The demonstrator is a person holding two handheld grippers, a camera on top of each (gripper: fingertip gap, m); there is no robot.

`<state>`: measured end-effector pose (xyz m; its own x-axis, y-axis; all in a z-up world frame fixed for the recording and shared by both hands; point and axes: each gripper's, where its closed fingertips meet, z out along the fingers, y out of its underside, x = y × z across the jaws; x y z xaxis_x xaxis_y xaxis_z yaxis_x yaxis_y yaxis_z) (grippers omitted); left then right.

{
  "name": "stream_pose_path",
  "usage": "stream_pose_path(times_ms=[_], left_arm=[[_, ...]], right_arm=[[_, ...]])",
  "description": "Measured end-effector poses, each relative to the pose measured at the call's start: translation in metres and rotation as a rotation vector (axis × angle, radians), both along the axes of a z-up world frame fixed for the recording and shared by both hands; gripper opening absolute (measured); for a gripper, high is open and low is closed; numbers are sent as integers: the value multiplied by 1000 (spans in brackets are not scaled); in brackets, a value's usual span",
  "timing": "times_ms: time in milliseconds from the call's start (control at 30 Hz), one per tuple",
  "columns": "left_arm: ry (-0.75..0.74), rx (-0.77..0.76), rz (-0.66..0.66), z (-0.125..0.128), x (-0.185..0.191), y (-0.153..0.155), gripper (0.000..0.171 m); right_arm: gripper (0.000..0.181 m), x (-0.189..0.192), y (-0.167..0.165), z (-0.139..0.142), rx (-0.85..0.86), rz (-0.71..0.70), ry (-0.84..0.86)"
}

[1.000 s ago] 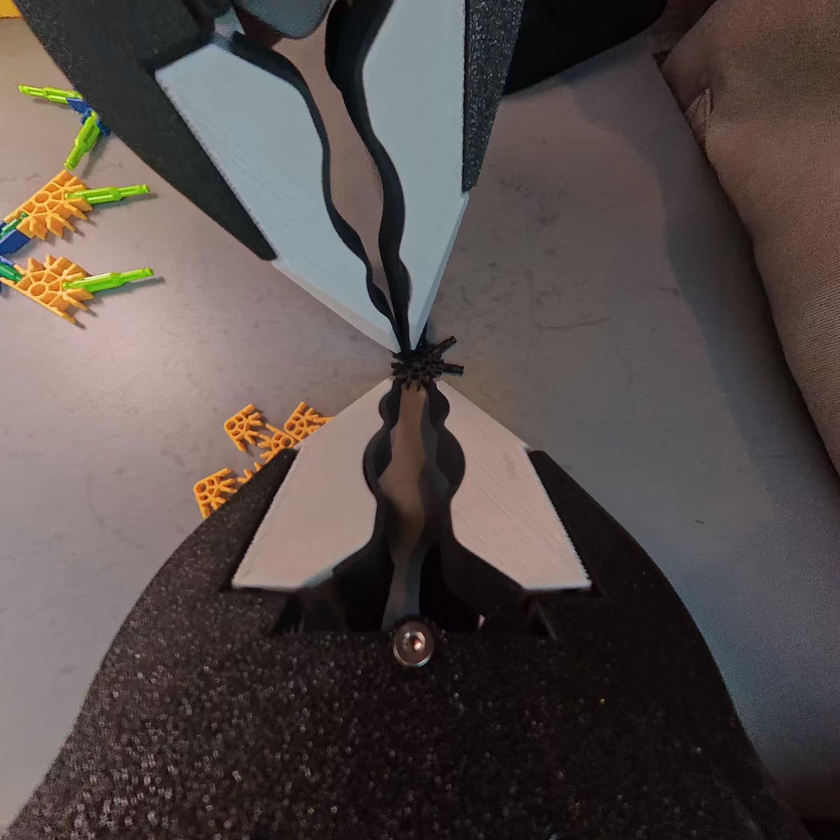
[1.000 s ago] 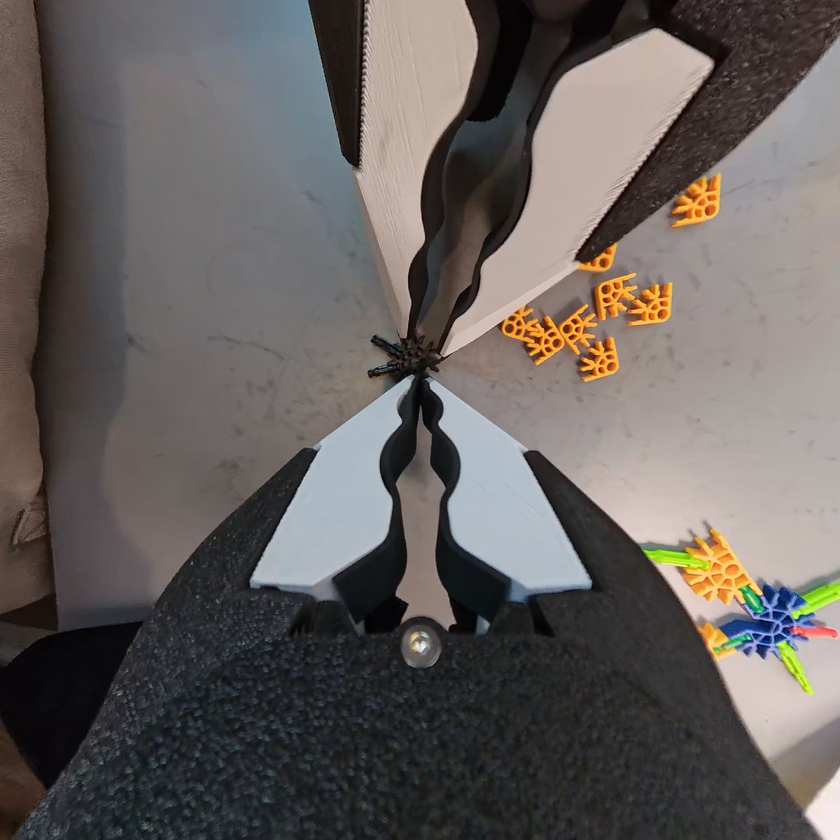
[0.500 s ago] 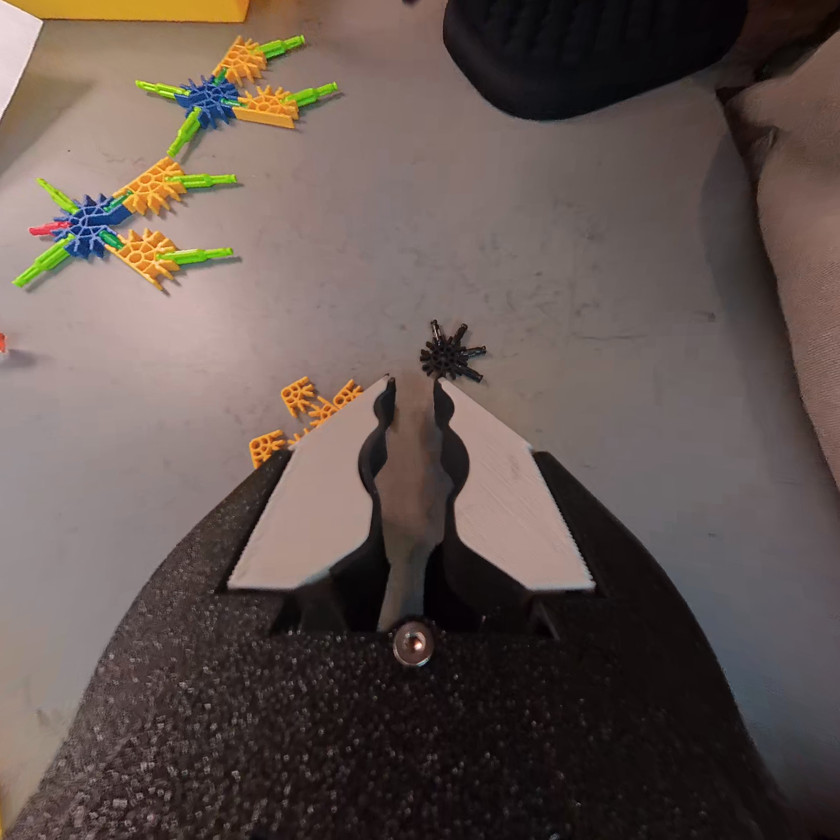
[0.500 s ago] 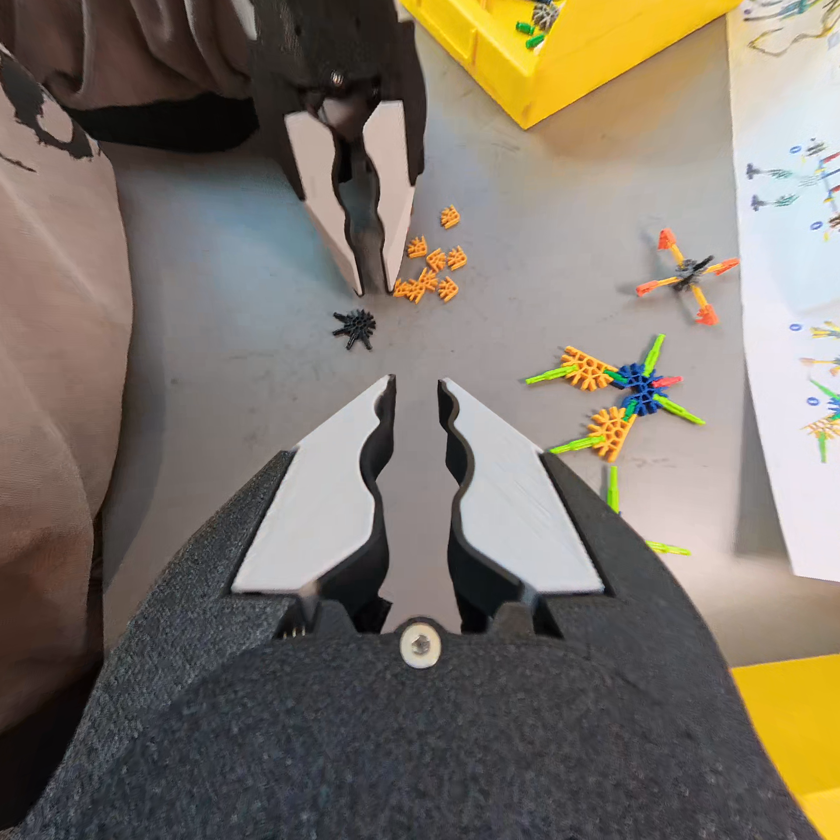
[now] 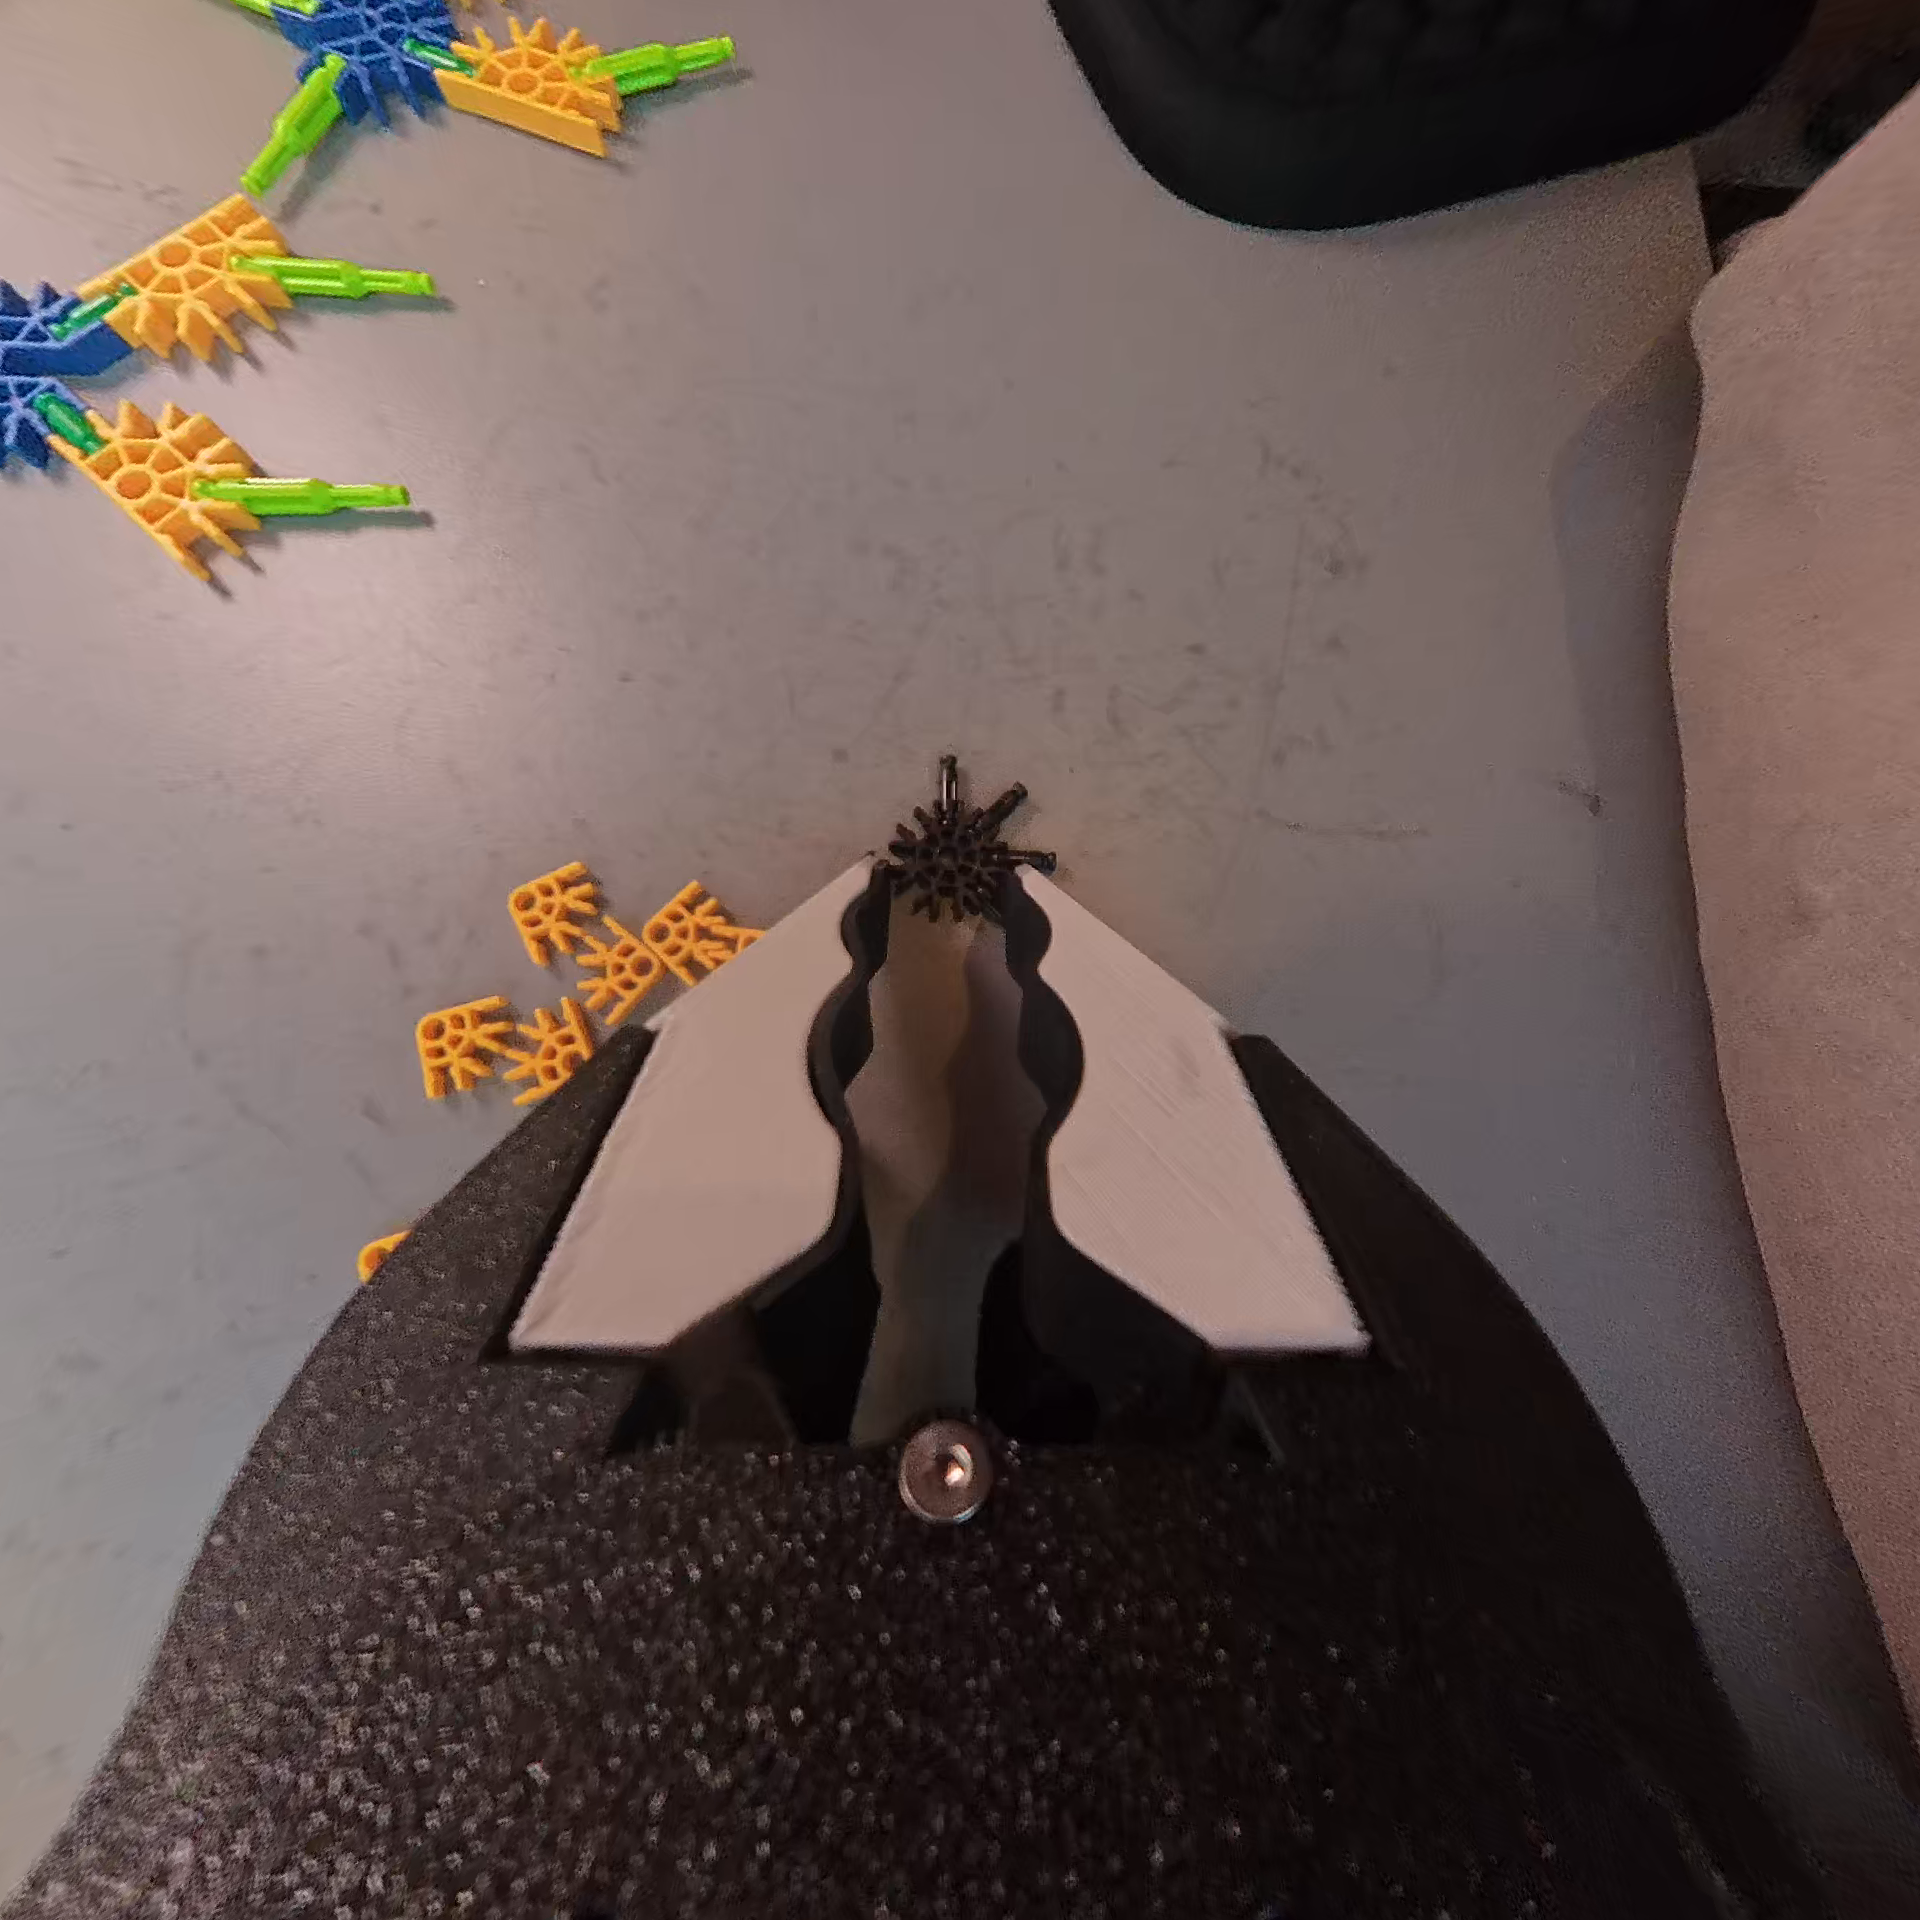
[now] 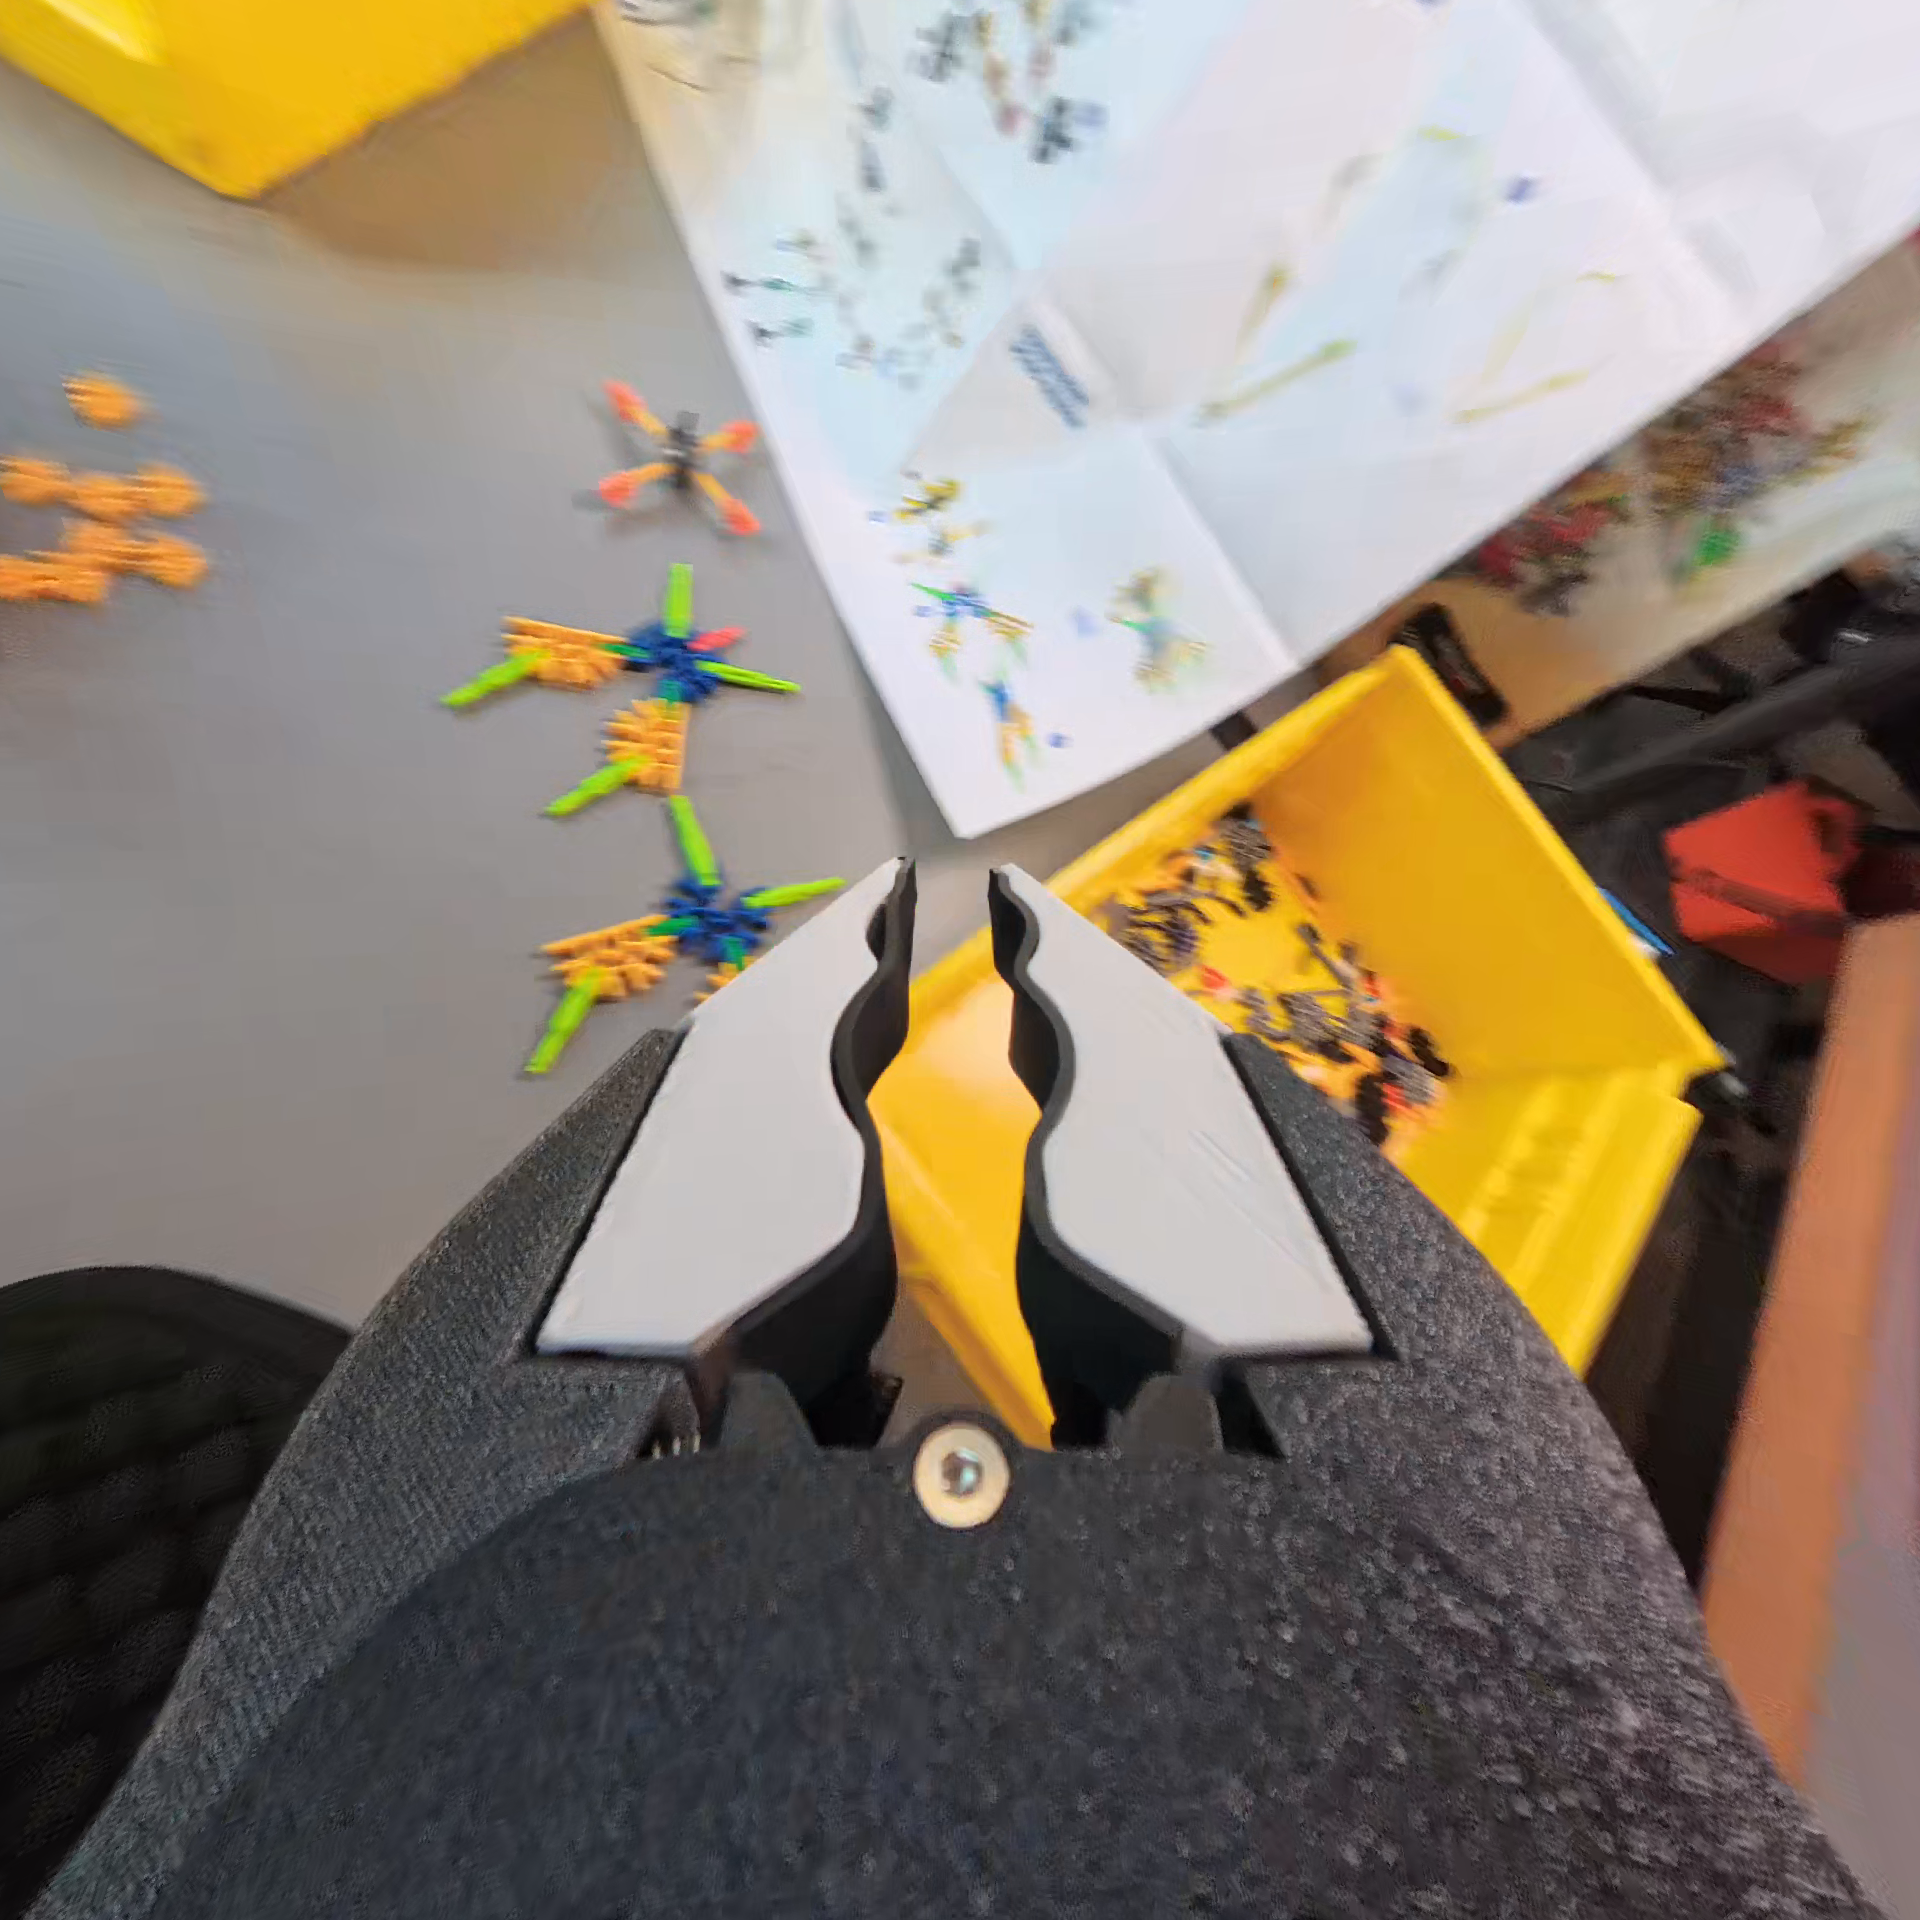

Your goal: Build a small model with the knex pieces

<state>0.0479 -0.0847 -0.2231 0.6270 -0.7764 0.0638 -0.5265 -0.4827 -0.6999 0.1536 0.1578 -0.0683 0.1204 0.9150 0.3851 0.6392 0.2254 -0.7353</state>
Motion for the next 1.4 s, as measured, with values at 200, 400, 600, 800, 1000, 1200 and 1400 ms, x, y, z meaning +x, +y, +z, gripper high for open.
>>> stream_pose_path(times_ms=[200,400,600,800,1000,1200,1400], left_arm=[[-45,-15,-89,0,0,-9,22],[-84,-36,-56,1,0,-9,22],[-86,-59,-23,1,1,-8,22],[-116,-80,-9,2,1,-7,22],[-143,-69,-1,2,1,-7,22],[-145,-57,-9,2,1,-7,22],[-132,-41,-32,2,2,-7,22]], right_arm=[[14,17,133,-12,-50,-269,-115],[15,-20,192,-99,-320,-231,-208],[14,-46,210,-138,-316,-58,-287],[12,-59,213,-144,-378,-11,-282],[1,-56,208,-149,-373,5,-324],[1,-52,205,-149,-377,3,-349],[0,-54,198,-122,-352,3,-261]])
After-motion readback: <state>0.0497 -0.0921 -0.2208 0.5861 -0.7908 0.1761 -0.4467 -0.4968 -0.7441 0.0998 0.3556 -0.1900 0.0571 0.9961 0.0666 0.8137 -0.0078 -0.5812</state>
